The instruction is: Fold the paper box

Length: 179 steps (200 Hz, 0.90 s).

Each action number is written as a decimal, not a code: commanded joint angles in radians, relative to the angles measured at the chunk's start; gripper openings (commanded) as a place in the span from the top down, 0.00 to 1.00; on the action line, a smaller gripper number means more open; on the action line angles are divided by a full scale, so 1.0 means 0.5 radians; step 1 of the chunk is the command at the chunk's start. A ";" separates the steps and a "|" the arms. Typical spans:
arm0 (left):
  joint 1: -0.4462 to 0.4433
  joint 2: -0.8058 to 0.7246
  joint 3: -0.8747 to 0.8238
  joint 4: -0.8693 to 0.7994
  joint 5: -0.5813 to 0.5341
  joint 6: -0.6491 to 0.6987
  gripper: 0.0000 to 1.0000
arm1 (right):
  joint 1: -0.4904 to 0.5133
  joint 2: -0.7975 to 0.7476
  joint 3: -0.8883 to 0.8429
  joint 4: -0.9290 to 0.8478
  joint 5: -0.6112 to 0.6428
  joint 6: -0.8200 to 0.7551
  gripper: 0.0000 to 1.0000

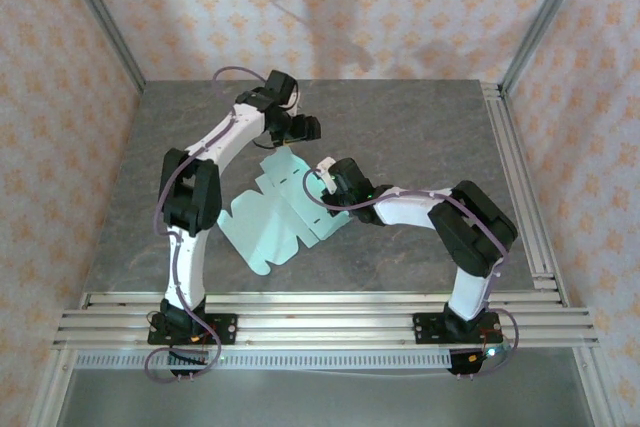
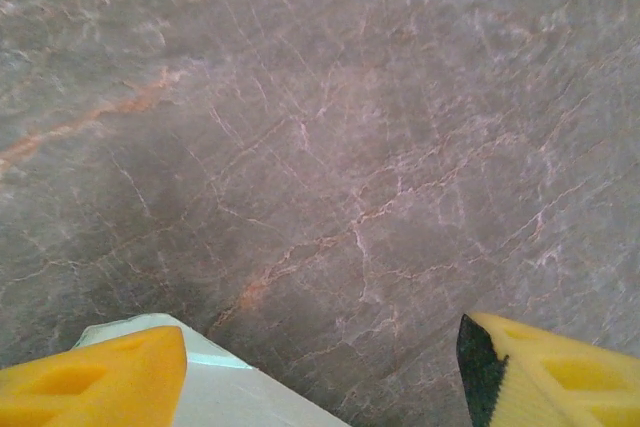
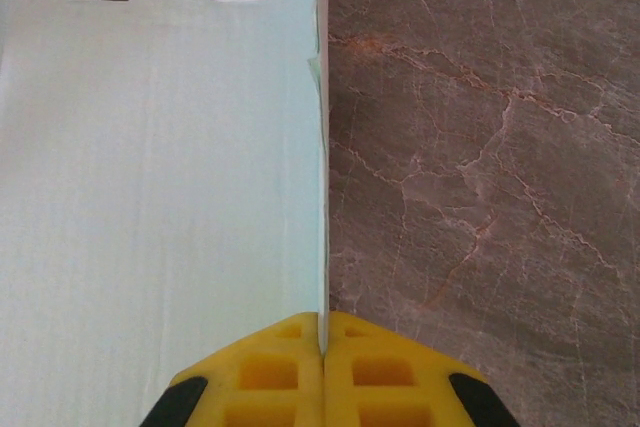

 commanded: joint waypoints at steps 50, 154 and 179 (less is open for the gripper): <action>-0.044 0.055 0.015 -0.154 0.065 0.072 0.30 | 0.015 -0.031 0.035 0.018 0.101 -0.014 1.00; -0.077 -0.021 -0.131 -0.187 0.059 0.075 0.32 | -0.006 0.018 0.187 -0.114 -0.008 0.021 1.00; -0.083 -0.026 -0.145 -0.170 0.102 0.025 0.35 | -0.018 0.045 0.233 -0.176 0.005 0.034 1.00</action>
